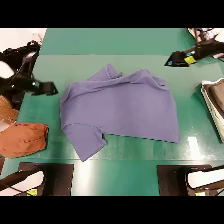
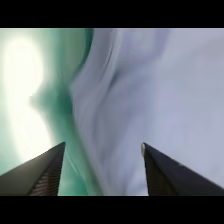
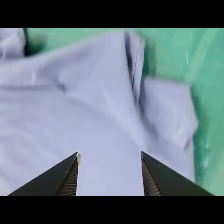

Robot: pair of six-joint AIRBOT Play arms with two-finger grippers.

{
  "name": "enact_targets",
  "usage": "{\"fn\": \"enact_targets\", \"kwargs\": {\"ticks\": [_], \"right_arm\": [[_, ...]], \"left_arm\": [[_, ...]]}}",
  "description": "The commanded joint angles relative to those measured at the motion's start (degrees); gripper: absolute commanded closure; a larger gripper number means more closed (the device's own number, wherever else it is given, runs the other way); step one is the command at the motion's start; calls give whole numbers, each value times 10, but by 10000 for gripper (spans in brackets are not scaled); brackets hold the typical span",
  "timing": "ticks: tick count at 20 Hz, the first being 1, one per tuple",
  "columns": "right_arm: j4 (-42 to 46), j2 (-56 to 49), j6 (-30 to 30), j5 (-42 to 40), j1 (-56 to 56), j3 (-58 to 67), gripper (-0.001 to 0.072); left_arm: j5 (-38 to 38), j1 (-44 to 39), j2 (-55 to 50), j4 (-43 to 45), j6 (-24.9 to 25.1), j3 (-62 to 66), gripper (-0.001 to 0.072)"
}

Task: Fold the shirts.

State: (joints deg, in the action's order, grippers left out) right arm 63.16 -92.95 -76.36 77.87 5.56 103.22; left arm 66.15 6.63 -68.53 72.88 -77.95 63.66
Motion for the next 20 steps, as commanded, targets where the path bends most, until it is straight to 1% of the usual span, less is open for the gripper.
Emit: {"fn": "enact_targets", "kwargs": {"ticks": [1, 3, 5, 7, 10, 12, 15, 16, 17, 18, 19, 20], "right_arm": [[-68, 90, 25, 18, -35, -119, 264], [-79, 134, 33, 14, -44, -183, 264], [-77, 170, 40, 1, -44, -233, 264], [-77, 203, 41, -16, -44, -275, 264], [-76, 242, 41, -24, -44, -321, 264], [-76, 264, 40, -25, -44, -340, 264], [-76, 297, 40, -33, -44, -369, 264], [-70, 308, 40, -32, -44, -379, 264], [-53, 319, 39, -28, -44, -389, 264], [-32, 331, 33, -26, -45, -403, 264], [-21, 345, 27, -22, -54, -423, 264], [-15, 361, 24, -13, -72, -450, 264]], "left_arm": [[50, 26, 65, -25, -1, -110, 158], [49, 26, 88, -58, -1, -184, 158], [44, 26, 91, -66, -1, -243, 158], [17, 26, 91, -85, -1, -280, 158], [-33, 26, 91, -125, 0, -311, 158], [-61, 26, 90, -135, -1, -322, 158], [-79, 26, 91, -150, 0, -328, 160], [-83, 26, 91, -156, 0, -328, 189], [-85, 26, 91, -157, 0, -325, 416], [-84, 26, 91, -158, 0, -321, 610], [-80, 26, 91, -160, 2, -312, 683], [-72, 26, 91, -164, 4, -302, 683]]}}
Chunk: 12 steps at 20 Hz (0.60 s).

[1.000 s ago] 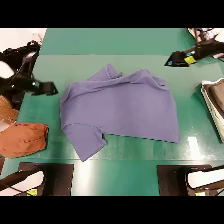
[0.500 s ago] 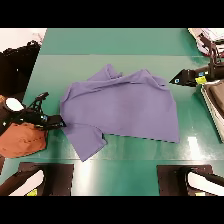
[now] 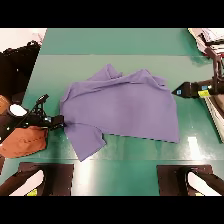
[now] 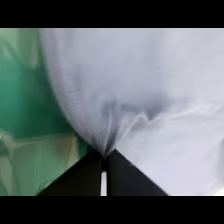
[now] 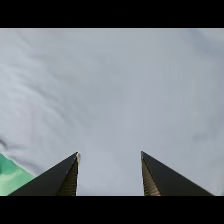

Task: Fold the shirts.

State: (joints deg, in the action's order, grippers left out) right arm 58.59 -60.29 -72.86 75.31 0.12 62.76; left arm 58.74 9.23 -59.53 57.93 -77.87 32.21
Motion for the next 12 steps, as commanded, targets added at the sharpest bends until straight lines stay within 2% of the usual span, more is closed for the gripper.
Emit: {"fn": "enact_targets", "kwargs": {"ticks": [1, 5, 7, 12], "right_arm": [[31, 50, -11, 23, -46, -75, 264], [107, 82, -11, 69, -192, -197, 263], [117, 71, -11, 71, -250, -250, 263], [78, 0, -11, 31, -257, -323, 283]], "left_arm": [[13, 0, 1, -16, 3, 26, 683], [34, 0, 8, -23, 12, 65, 683], [33, 0, 8, -37, 18, 70, 683], [28, 0, 8, -50, 19, 70, 683]]}}
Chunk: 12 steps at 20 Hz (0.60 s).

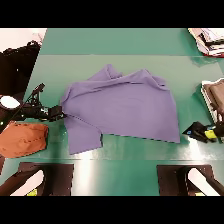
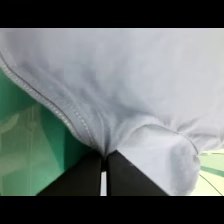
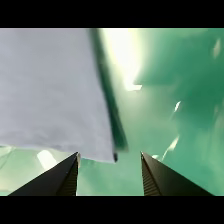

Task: Fold the shirts.

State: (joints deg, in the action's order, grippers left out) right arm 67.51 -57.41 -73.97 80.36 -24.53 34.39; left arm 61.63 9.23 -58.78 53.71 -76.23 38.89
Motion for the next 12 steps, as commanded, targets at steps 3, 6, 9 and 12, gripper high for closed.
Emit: {"fn": "enact_targets", "kwargs": {"ticks": [3, 6, 9, 12], "right_arm": [[-20, -68, 0, -36, 36, -40, 284], [-20, -84, 0, -46, 75, -40, 410], [-21, -60, 0, -73, 92, -40, 665], [-35, 0, 1, -86, 88, -36, 696]], "left_arm": [[-1, 0, 0, -8, 2, 3, 683], [3, 0, 0, -8, 2, 3, 683], [8, 0, 1, -7, 1, 5, 684], [15, 0, 29, -4, -12, 40, 685]]}}
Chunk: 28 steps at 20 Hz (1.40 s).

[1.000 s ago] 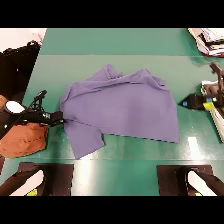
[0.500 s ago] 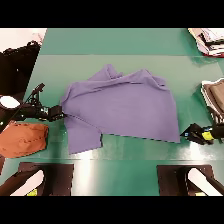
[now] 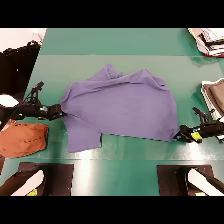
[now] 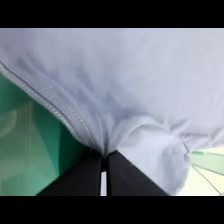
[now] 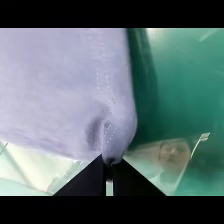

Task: Fold the shirts.

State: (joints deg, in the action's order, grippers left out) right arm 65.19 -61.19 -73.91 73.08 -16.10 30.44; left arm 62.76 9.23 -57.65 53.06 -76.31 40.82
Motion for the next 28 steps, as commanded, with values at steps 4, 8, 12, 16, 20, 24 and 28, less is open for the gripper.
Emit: {"fn": "enact_targets", "kwargs": {"ticks": [4, 8, 12, 16, 20, 24, 28], "right_arm": [[-59, 123, 0, -22, 3, 127, 696], [-101, 162, 0, -56, 3, 362, 697], [-94, 166, 0, -60, 3, 612, 696], [-20, 166, -12, -41, 3, 794, 697], [79, 160, -45, 9, 3, 885, 697], [58, 104, -47, 74, 3, 898, 697], [37, 6, -36, 132, 47, 826, 697]], "left_arm": [[11, 0, 102, 9, -19, 165, 684], [27, 0, 138, 9, -19, 403, 684], [23, 0, 138, 9, -19, 655, 684], [1, 0, 138, 9, -59, 831, 684], [0, 0, 138, 8, -78, 887, 684], [27, 0, 135, 9, -78, 775, 684], [91, 0, 100, 3, -77, 586, 684]]}}
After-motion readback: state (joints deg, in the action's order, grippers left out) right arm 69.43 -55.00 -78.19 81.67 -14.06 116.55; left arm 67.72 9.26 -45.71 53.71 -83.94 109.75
